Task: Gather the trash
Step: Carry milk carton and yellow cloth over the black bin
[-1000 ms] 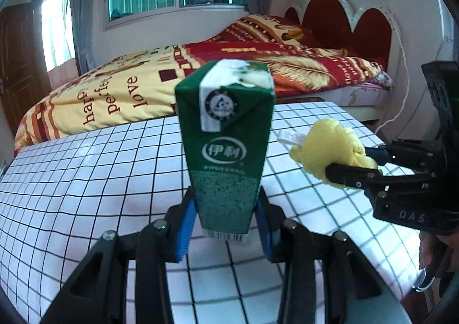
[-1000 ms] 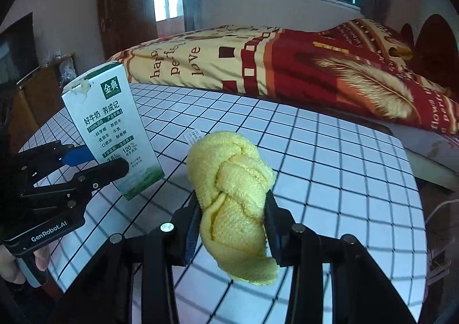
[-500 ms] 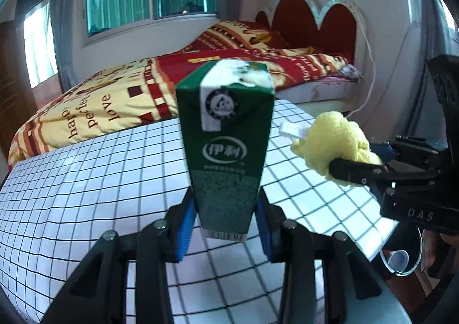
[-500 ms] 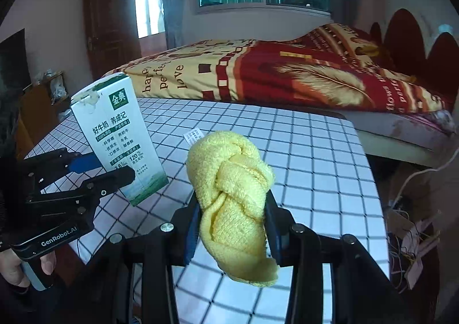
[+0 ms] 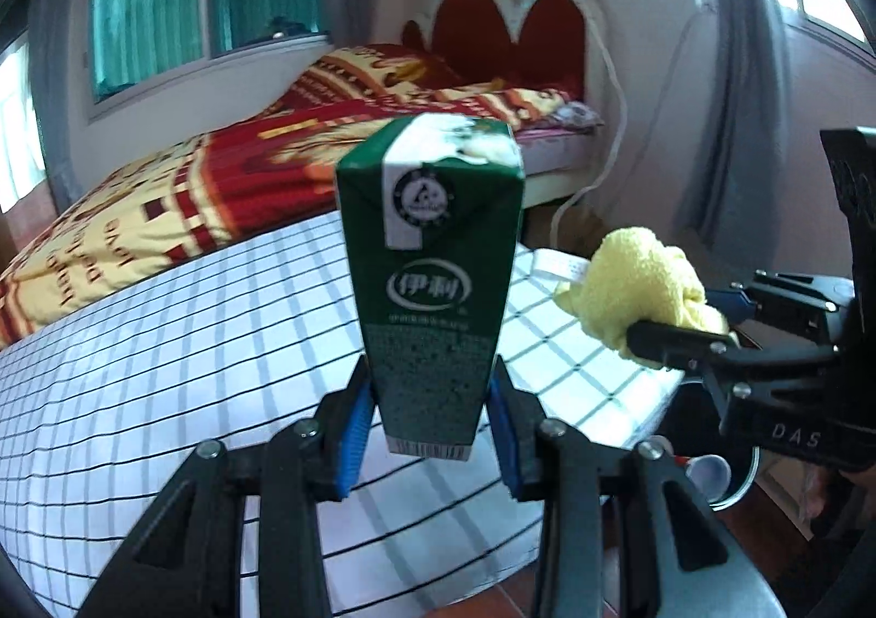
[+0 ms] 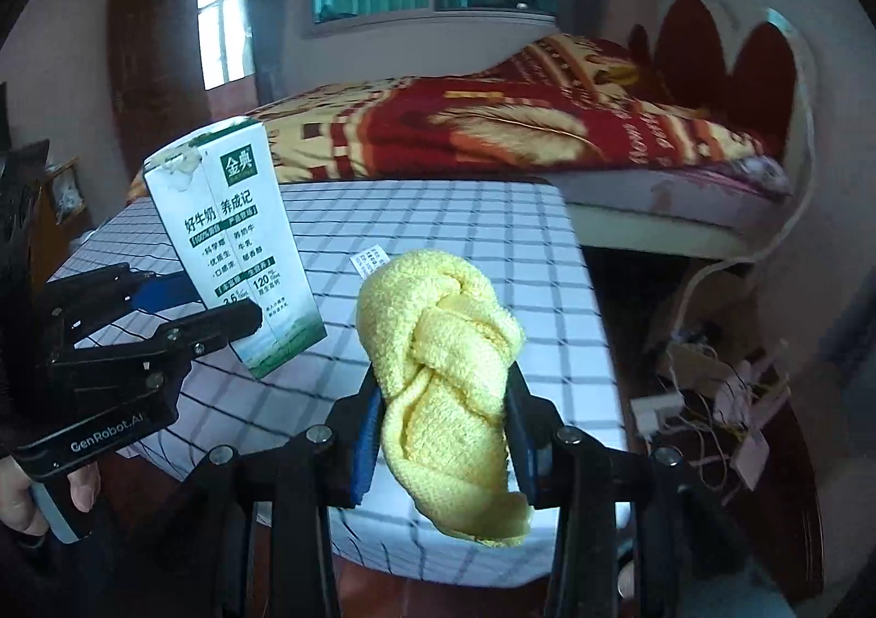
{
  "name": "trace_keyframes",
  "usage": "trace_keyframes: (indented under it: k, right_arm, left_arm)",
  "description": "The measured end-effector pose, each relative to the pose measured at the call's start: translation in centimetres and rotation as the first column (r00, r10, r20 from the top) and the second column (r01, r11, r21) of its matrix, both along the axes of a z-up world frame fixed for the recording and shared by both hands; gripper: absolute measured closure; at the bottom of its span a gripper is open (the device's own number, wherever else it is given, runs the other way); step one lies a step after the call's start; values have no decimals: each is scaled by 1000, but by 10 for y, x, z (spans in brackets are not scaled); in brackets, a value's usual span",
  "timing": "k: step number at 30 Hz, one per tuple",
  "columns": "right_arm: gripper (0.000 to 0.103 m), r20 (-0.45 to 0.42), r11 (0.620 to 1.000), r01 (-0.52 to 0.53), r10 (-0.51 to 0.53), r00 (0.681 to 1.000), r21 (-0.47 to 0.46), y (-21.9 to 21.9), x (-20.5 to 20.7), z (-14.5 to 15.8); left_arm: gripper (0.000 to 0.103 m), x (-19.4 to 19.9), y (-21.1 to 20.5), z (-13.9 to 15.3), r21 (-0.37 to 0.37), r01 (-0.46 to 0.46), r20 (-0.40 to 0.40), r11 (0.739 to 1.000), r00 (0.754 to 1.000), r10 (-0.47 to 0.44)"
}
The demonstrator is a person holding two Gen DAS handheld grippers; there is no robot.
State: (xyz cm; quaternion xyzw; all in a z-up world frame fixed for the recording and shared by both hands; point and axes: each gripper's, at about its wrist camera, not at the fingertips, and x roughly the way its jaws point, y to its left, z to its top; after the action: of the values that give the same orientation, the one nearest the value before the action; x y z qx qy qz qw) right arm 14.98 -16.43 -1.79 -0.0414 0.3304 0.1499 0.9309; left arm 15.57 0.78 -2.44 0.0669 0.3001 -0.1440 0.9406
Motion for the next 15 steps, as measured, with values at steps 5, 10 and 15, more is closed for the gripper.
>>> trace_keyframes:
  k: [5,10,15]
  right_arm:
    - [61,-8,996,90,-90,996,-10,-47,-20,-3]
    - [61,-16,985,171,-172,985,-16,-87,-38,-7]
    - [61,-23,972,235,-235,972,-13,-121,-55,-11]
  left_arm:
    - [63,-5,-43,0,-4,92,-3,996,996,-92]
    - [63,-15,-82,-2,2,180,-2,984,984,-180]
    - [63,-27,-113,-7,-6,244,-14,970,970,-244]
